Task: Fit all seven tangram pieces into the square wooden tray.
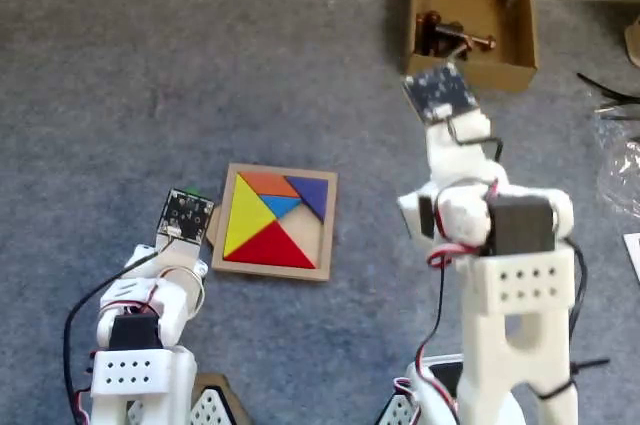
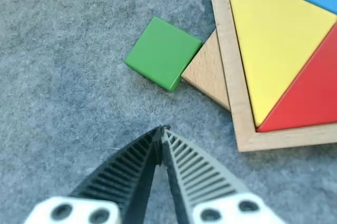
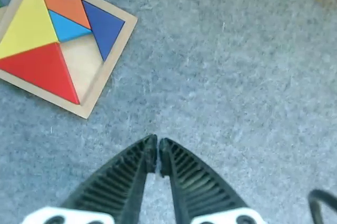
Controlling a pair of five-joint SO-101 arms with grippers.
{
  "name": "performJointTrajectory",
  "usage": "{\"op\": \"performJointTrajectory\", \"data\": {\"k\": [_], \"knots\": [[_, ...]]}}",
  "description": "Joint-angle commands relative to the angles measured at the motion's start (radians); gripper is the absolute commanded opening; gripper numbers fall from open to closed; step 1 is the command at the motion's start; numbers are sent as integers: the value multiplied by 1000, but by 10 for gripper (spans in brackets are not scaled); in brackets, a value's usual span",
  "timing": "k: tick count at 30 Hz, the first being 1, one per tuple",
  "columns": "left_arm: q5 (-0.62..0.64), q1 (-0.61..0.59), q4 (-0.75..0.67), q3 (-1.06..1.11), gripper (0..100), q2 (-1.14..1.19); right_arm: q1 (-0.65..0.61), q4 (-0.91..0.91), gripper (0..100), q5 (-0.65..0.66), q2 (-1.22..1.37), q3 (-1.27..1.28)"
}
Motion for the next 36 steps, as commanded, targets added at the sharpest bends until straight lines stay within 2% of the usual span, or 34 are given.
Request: {"op": "performJointTrajectory", "data": {"k": [1, 13, 27, 36], "knots": [[-8, 12, 3, 22, 7, -15, 10, -101, 4, 12, -134, 133], [-8, 12, 3, 22, 7, -15, 12, -260, 4, 12, -522, 582], [-8, 12, 3, 22, 7, -15, 15, -302, 4, 12, -792, 812], [-8, 12, 3, 22, 7, -15, 182, -344, 5, 14, -921, 954]]}}
